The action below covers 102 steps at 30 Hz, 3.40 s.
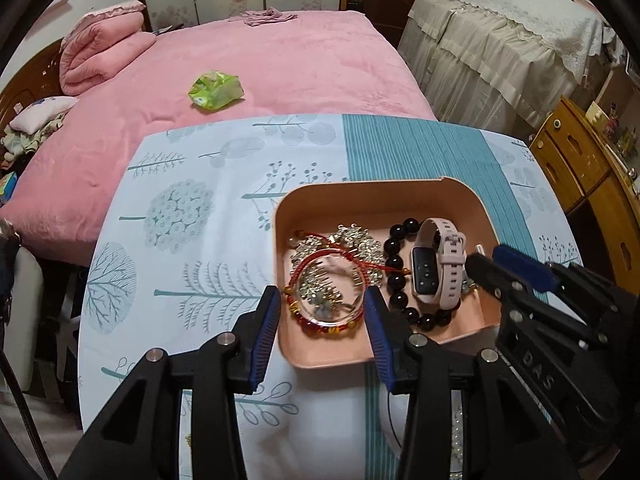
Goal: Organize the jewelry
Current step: 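Withdraw both tools from the pink box toward the pearl necklace, then close the right tool on the long pearl necklace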
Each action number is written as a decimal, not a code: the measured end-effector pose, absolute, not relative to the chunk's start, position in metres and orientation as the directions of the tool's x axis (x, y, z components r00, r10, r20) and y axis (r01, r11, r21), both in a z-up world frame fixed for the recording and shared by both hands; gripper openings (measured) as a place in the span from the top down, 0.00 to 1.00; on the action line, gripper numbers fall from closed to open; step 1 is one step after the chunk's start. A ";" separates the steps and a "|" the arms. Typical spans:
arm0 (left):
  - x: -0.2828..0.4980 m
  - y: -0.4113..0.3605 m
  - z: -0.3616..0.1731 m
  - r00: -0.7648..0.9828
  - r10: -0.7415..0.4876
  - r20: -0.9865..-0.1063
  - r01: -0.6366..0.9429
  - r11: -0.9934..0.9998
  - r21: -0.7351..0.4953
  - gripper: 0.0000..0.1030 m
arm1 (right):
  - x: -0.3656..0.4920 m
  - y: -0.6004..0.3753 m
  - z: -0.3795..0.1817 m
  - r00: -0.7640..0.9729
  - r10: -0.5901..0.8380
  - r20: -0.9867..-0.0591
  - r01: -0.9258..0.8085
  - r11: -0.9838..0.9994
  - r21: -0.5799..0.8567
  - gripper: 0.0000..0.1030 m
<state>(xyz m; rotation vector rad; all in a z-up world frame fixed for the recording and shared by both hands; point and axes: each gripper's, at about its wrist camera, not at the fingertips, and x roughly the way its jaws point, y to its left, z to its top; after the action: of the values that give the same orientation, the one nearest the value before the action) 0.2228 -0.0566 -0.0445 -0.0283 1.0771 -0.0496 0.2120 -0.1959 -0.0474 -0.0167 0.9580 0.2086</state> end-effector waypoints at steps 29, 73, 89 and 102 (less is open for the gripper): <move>0.196 -0.003 -0.047 0.471 -0.042 -0.881 -0.090 0.991 -0.096 0.54 | 0.191 -0.150 -0.042 0.545 0.243 -0.803 -0.306 0.949 0.080 0.74; 0.035 -0.016 -0.071 0.332 -0.120 -0.936 0.102 0.991 -0.091 0.27 | 0.001 -0.220 -0.083 0.356 0.268 -0.895 -0.143 0.962 0.231 0.71; 0.032 -0.007 -0.083 0.315 -0.160 -0.936 0.041 0.987 -0.154 0.27 | 0.008 -0.205 -0.094 0.382 0.222 -0.897 -0.188 0.969 0.160 0.54; 0.039 -0.035 -0.081 0.320 -0.205 -0.925 0.087 0.979 -0.187 0.27 | 0.007 -0.175 -0.098 0.484 0.122 -0.866 -0.326 0.944 -0.049 0.82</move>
<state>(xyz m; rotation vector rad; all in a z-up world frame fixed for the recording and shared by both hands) 0.0389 -0.0350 -0.0805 -0.1090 1.2312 -0.1924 0.0068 -0.1748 -0.0983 -0.2182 1.0317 0.2751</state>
